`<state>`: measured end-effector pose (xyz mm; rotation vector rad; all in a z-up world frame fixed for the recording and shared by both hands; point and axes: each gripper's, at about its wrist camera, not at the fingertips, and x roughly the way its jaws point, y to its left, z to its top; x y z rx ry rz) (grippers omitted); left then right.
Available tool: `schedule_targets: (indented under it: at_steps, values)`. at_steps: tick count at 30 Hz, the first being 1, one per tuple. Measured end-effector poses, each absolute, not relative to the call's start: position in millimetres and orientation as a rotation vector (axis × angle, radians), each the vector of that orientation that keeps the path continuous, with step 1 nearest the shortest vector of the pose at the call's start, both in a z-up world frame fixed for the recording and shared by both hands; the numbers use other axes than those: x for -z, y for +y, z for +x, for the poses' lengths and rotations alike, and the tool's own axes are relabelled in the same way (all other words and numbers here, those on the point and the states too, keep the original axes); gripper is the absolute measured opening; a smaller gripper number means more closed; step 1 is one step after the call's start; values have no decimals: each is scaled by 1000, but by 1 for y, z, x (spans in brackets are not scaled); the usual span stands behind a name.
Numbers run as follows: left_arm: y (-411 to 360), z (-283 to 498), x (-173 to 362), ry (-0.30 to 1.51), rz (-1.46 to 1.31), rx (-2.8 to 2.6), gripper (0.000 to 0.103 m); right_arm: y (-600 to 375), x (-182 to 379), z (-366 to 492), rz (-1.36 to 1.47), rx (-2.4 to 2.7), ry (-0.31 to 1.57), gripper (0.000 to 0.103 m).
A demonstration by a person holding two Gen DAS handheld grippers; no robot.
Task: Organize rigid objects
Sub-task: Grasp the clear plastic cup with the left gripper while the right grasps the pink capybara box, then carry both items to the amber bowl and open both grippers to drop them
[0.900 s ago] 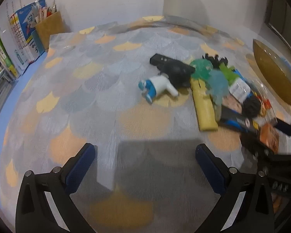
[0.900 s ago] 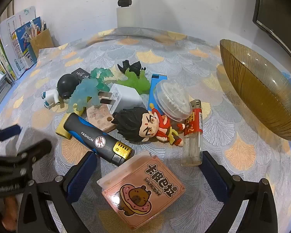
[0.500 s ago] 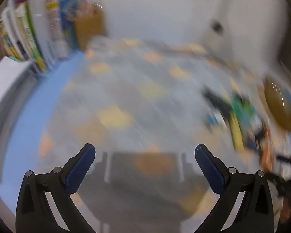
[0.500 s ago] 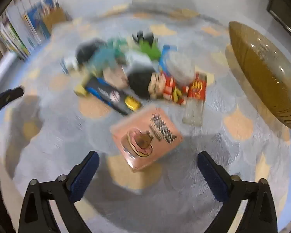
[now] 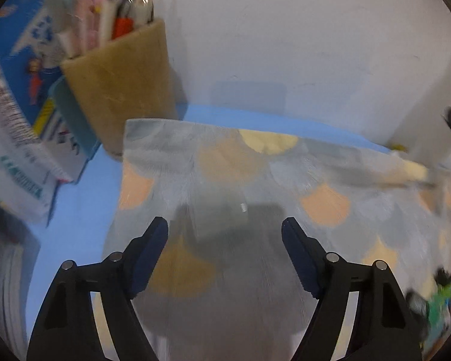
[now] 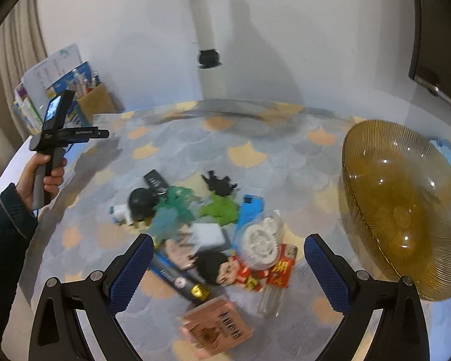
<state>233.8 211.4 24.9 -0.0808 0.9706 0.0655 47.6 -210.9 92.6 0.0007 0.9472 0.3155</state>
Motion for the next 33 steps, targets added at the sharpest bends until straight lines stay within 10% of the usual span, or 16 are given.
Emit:
schedule_targets:
  at_steps: [8, 24, 27, 33]
  values:
    - [196, 257, -4, 978, -7, -20, 35, -231, -71, 64, 33, -293, 985, 100]
    - [175, 230, -2, 928, 65, 16, 33, -240, -42, -16, 177, -378, 1192, 100]
    - [169, 210, -11, 908, 79, 42, 33, -232, -35, -22, 198, -415, 1228, 79]
    - [160, 149, -32, 870, 88, 95, 33, -193, -31, -4, 50, -324, 1178, 78]
